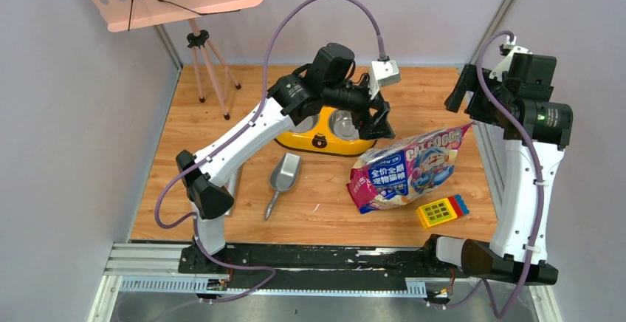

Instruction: Serve the pet food

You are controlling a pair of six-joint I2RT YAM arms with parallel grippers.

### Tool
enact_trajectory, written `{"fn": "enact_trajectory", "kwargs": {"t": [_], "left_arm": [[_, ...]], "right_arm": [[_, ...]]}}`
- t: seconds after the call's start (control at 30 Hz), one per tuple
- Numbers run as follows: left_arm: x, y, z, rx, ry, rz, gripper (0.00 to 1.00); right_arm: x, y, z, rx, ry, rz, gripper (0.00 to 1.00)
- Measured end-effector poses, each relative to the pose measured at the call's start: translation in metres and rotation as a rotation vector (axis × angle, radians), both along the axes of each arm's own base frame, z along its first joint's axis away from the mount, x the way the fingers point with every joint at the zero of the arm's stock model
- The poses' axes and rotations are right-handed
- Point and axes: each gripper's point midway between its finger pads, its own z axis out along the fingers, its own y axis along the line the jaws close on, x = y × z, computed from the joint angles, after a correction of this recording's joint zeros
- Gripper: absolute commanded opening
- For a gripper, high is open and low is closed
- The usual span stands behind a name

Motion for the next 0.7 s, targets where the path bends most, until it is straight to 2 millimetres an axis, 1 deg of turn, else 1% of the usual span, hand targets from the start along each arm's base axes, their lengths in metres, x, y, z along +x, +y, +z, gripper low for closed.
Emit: {"fn": "enact_trajectory", "kwargs": {"t": [0.1,0.23,0.33,0.4,0.5,0.6,0.63,0.7], "left_arm": [[-0.010,0.004,-0.014,-0.001,0.065,-0.008,0.90],[-0.015,0.007,-0.029,0.016,0.103,-0.015,0.93],[-0.013,0.016,-0.043,0.061,0.050,-0.011,0.97],[-0.009,0.025,-0.049,0.103,0.016,0.017,0.97],[-0.004,0.041,-0.049,0.135,-0.008,0.065,0.97],[-0.001,0.062,-0.042,0.135,-0.013,0.112,0.97],[-0.001,0.067,-0.038,0.133,-0.016,0.120,0.97],[-0.001,0.074,-0.032,0.123,-0.024,0.133,0.94]], "right_arm": [[-0.004,-0.010,0.005,-0.005,-0.005,-0.032,0.84],[-0.019,-0.012,0.011,-0.011,-0.032,-0.062,0.81],[-0.038,-0.009,0.001,0.004,-0.022,-0.078,0.80],[-0.046,-0.005,-0.009,0.030,0.005,-0.088,0.79],[-0.049,0.002,-0.028,0.084,0.057,-0.095,0.77],[-0.049,0.007,-0.048,0.135,0.119,-0.100,0.76],[-0.049,0.009,-0.053,0.149,0.135,-0.100,0.76],[-0.049,0.013,-0.057,0.175,0.147,-0.098,0.75]]}}
